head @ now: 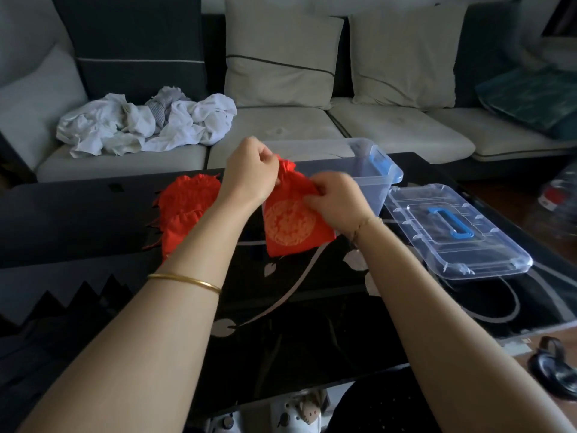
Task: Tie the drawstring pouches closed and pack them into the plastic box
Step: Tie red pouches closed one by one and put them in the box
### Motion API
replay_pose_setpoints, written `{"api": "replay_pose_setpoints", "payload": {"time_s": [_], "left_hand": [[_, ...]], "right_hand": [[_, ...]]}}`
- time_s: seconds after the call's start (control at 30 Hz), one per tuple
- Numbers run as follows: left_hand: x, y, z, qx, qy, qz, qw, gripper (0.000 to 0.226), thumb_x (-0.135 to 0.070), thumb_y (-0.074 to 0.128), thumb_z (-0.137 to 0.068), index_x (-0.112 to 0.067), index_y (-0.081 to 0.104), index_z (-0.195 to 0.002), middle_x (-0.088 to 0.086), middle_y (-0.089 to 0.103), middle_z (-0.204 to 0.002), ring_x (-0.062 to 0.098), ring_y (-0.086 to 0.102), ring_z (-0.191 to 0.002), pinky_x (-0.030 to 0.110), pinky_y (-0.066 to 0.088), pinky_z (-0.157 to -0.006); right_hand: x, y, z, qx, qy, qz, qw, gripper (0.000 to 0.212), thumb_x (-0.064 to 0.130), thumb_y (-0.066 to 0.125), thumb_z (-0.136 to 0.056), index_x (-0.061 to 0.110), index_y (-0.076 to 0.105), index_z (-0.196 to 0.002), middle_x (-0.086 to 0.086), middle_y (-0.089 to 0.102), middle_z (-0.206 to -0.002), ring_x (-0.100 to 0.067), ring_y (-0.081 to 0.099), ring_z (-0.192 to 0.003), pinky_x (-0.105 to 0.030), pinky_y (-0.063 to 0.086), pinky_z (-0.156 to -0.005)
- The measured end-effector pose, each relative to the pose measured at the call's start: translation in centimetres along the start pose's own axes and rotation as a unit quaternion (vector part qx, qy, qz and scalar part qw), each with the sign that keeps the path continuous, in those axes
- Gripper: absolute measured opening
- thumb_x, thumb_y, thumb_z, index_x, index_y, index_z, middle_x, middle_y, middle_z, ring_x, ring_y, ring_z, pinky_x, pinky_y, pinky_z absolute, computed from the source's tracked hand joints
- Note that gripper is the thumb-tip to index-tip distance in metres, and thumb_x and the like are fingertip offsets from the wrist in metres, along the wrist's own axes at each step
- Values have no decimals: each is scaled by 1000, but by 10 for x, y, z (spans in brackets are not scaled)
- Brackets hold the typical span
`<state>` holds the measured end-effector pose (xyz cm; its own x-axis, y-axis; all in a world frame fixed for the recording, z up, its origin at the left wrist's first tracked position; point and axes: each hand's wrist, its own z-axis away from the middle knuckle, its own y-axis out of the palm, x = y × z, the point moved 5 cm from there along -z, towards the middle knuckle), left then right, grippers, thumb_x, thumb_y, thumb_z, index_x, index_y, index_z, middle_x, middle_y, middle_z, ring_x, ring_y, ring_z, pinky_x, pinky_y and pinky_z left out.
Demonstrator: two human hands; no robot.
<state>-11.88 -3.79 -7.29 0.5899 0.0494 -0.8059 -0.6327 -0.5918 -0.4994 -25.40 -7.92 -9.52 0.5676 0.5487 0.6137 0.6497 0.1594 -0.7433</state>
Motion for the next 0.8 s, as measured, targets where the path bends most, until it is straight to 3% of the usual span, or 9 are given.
{"api": "replay_pose_setpoints", "payload": {"time_s": [0.13, 0.23, 0.3, 0.4, 0.43, 0.47, 0.6, 0.7, 0.8], "left_hand": [[-6, -17, -26, -15, 2, 27, 1000, 18, -10, 45, -88, -14, 49, -106, 4, 61, -97, 20, 66, -87, 42, 54, -86], [14, -23, -42, -25, -10, -2, 1000, 17, -10, 44, -90, -14, 50, -106, 5, 59, -106, 23, 63, -96, 42, 53, -88], [32, -22, -47, -22, -27, -17, 999, 13, -11, 44, -92, -16, 50, -101, 6, 60, -105, 24, 63, -97, 43, 55, -84], [56, -19, -53, -15, -50, -27, 998, 10, -10, 44, -92, -17, 51, -96, 12, 61, -107, 27, 63, -95, 43, 56, -80], [63, -17, -55, -15, -55, -30, 998, 11, -9, 44, -92, -17, 51, -95, 13, 61, -106, 28, 63, -95, 44, 56, -80], [66, -17, -55, -15, -56, -30, 998, 12, -8, 45, -91, -17, 52, -95, 13, 61, -105, 28, 63, -95, 45, 55, -81], [77, -15, -59, -24, -57, -35, 997, 20, -3, 46, -88, -10, 55, -104, 11, 60, -109, 26, 62, -99, 40, 53, -83], [81, -17, -58, -50, -53, -49, 996, 25, -2, 47, -88, -6, 57, -110, 11, 60, -111, 23, 59, -99, 28, 44, -75], [85, -19, -55, -59, -52, -56, 995, 28, -2, 47, -89, -5, 57, -115, 7, 56, -113, 15, 52, -96, 17, 38, -69]], "right_hand": [[-4, -18, -69, -51, 31, -48, 997, 21, 4, 59, -80, -5, 67, -97, -21, 67, -93, -35, 62, -89, -46, 50, -84], [-10, -15, -122, -64, 65, 0, 996, 21, 5, 57, -81, -4, 66, -98, -15, 57, -83, -28, 53, -79, -29, 43, -60], [-14, 3, -145, -18, 90, 33, 995, 24, 7, 57, -83, -3, 66, -103, -14, 57, -87, -25, 53, -82, -25, 40, -56], [-17, 43, -153, 122, 109, 146, 976, 31, 20, 64, -83, 1, 62, -107, -8, 54, -89, -22, 52, -84, -27, 42, -61], [-19, 49, -152, 140, 119, 177, 967, 30, 25, 68, -81, 6, 58, -101, -6, 54, -89, -22, 53, -86, -28, 43, -64], [-23, 52, -153, 139, 127, 191, 963, 41, 29, 72, -77, 5, 58, -108, -7, 56, -94, -25, 56, -89, -30, 46, -69], [-14, 47, -153, 97, 49, 208, 972, 62, 24, 79, -71, 8, 50, -123, -13, 43, -130, -34, 55, -109, -41, 51, -88], [-3, 47, -150, 98, -12, 351, 931, 51, 29, 76, -75, 17, 58, -121, -7, 46, -129, -29, 45, -118, -39, 46, -89], [5, 50, -149, 152, -3, 367, 918, 47, 30, 76, -75, 10, 62, -115, -5, 55, -106, -24, 53, -94, -35, 47, -77]]}}
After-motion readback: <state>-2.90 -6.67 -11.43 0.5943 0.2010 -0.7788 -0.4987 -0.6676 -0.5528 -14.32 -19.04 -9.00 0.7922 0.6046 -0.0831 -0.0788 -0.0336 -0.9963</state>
